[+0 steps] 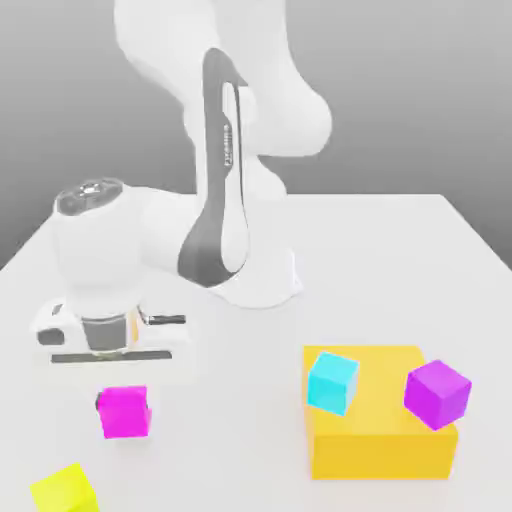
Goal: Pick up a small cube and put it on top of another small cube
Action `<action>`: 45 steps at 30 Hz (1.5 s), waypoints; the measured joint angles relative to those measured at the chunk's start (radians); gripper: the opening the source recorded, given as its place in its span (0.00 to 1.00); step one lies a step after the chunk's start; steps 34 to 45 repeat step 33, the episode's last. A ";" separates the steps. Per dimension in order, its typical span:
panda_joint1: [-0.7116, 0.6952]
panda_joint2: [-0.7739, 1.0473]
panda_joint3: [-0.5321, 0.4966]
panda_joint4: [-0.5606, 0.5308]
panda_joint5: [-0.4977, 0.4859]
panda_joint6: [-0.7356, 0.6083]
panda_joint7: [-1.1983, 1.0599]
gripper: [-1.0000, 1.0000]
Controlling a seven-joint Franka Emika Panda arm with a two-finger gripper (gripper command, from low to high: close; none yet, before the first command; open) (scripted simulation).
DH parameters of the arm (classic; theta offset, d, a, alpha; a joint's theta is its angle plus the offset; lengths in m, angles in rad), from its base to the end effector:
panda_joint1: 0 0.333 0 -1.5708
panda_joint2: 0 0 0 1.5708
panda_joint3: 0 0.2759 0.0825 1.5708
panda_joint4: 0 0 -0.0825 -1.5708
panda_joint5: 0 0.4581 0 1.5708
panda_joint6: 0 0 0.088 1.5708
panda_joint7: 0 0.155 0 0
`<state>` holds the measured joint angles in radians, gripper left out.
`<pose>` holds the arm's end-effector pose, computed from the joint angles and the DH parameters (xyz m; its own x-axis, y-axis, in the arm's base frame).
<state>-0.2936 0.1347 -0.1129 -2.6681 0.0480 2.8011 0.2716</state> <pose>0.3990 -0.1778 0.0359 0.7503 -0.6611 -0.0007 -0.6611 -0.7503 -0.0007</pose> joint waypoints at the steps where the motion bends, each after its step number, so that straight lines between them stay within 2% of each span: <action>1: 0.013 -0.018 0.006 0.003 -0.015 -0.021 0.023 0.00; 11: 0.242 -0.112 0.129 0.079 -0.073 -0.191 0.252 0.00; 25: 0.576 -0.232 0.295 0.192 -0.019 -0.421 0.485 0.00; 29: 0.593 -0.135 0.296 0.170 -0.046 -0.304 0.523 0.00; 30: 0.590 -0.112 0.299 0.163 -0.053 -0.274 0.529 1.00; 45: 0.589 -0.112 0.299 0.163 -0.053 -0.274 0.529 1.00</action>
